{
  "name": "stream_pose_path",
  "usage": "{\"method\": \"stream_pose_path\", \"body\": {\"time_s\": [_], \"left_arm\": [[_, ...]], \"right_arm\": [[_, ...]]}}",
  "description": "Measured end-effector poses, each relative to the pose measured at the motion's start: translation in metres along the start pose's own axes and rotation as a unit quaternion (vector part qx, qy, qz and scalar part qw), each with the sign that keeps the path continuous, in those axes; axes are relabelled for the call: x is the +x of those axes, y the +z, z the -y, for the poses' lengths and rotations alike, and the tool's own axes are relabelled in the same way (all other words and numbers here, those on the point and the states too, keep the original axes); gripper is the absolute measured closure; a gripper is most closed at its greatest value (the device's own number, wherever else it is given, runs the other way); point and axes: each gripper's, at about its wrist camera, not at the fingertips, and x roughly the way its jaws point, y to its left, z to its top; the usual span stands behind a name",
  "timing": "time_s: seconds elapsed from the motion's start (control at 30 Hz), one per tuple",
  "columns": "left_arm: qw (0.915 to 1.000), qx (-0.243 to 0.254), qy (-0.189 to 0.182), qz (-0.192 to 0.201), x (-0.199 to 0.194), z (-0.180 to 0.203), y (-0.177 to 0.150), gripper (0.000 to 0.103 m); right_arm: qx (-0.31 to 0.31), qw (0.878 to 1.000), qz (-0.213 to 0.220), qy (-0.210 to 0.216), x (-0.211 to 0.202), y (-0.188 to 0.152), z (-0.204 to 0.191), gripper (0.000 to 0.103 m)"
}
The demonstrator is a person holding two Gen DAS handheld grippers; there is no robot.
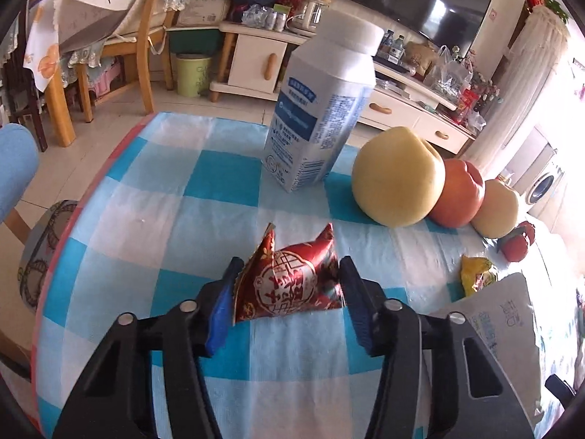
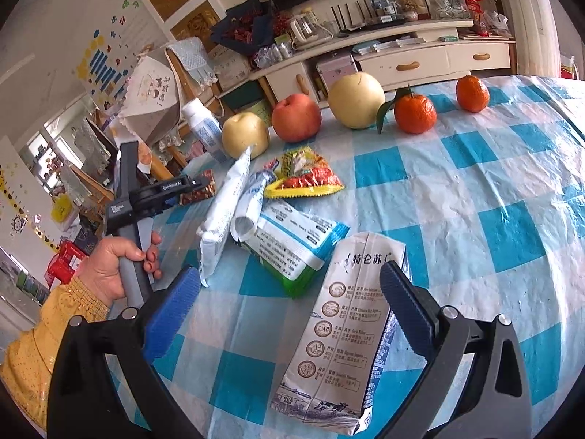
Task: Collect trash
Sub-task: 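Grasp the red triangular wrapper with the left tool while the right tool grasps the white milk-tea packet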
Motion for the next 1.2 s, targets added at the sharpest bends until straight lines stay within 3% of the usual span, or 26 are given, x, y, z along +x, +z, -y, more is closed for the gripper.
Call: {"method": "stream_pose_path", "body": {"time_s": [0.27, 0.6, 0.83, 0.97, 1.07, 1.2], "left_arm": [[0.9998, 0.000, 0.008, 0.019, -0.017, 0.009, -0.017, 0.069], [0.9995, -0.003, -0.002, 0.031, -0.051, 0.022, -0.054, 0.073], [0.9992, -0.013, -0.009, 0.036, -0.079, 0.027, -0.085, 0.074], [0.9990, -0.015, -0.013, 0.041, -0.099, 0.031, -0.101, 0.074], [0.9987, -0.018, -0.016, 0.045, -0.112, 0.032, -0.112, 0.074], [0.9979, -0.031, -0.026, 0.051, -0.136, 0.034, -0.131, 0.074]], "right_arm": [[-0.014, 0.999, -0.012, -0.028, 0.006, -0.002, 0.001, 0.004], [-0.016, 0.997, -0.003, -0.076, 0.003, -0.001, 0.013, 0.004], [-0.018, 0.991, -0.025, -0.127, 0.009, -0.004, 0.025, 0.004], [-0.031, 0.993, -0.044, -0.103, 0.012, -0.008, 0.022, 0.004], [-0.024, 0.996, -0.081, -0.036, 0.018, -0.016, 0.016, 0.004], [-0.080, 0.992, -0.101, -0.002, 0.023, -0.029, -0.008, 0.004]]}}
